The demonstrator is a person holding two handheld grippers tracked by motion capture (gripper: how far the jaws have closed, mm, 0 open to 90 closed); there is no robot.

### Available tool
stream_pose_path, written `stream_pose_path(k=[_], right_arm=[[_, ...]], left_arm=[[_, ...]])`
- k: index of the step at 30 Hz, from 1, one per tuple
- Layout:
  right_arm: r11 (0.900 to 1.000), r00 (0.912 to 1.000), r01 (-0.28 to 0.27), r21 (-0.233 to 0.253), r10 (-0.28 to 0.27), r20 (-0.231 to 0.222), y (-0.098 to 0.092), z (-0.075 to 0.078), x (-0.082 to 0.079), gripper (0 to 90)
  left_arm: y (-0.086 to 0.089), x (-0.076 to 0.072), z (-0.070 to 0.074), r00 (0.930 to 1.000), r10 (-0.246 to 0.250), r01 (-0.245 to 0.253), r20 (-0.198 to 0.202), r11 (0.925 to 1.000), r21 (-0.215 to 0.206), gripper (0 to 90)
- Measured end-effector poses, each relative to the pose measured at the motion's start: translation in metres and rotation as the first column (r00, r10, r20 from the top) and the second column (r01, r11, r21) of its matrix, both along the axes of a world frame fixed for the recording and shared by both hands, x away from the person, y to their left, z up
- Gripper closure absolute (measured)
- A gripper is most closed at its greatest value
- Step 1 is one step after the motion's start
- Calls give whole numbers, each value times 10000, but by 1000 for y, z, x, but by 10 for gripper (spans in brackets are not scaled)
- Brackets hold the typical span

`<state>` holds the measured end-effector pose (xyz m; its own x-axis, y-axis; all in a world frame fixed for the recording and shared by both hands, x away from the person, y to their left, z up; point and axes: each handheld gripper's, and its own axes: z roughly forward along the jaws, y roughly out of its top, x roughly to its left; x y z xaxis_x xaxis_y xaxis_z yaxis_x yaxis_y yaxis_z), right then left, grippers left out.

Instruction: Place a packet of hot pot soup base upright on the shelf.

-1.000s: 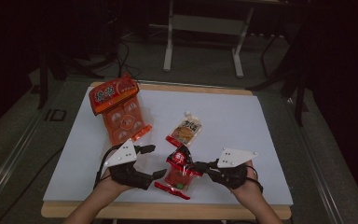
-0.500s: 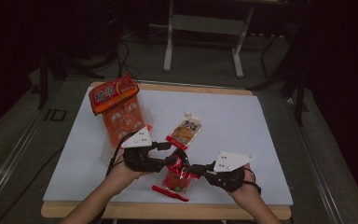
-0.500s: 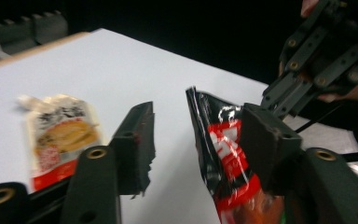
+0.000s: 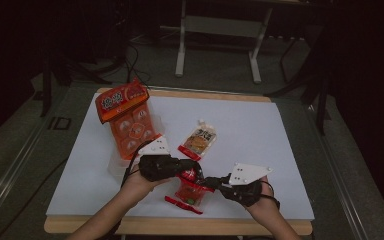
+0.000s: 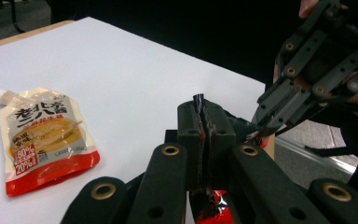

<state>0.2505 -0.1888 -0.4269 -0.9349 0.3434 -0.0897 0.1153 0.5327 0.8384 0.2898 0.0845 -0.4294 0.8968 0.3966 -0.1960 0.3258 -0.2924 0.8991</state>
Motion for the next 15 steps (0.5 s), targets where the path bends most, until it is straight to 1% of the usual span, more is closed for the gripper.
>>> stream_pose_path(k=[1, 5, 10, 11, 15], right_arm=[[10000, 10000, 30, 58, -30, 22, 0, 0, 0, 876], [9996, 9999, 100, 277, -101, 63, -2, 2, 1, 853], [9986, 9995, 279, 458, -285, 130, -4, 3, 1, 808], [9981, 9994, 311, 527, -317, 112, -5, 3, 1, 795], [9961, 9988, 499, 727, -497, -43, -8, 3, 4, 761]], left_arm=[[1, -1, 1, 9999, -3, 3, 114, 10000, -28, 885], [2, -4, 8, 9995, 56, -51, 298, 9998, -176, 888], [4, -7, 16, 9990, 14, 4, 449, 9992, -411, 889], [5, -8, 18, 9985, 19, 5, 541, 9990, -443, 889], [5, -10, 22, 9978, -70, 109, 655, 9981, -600, 890]])
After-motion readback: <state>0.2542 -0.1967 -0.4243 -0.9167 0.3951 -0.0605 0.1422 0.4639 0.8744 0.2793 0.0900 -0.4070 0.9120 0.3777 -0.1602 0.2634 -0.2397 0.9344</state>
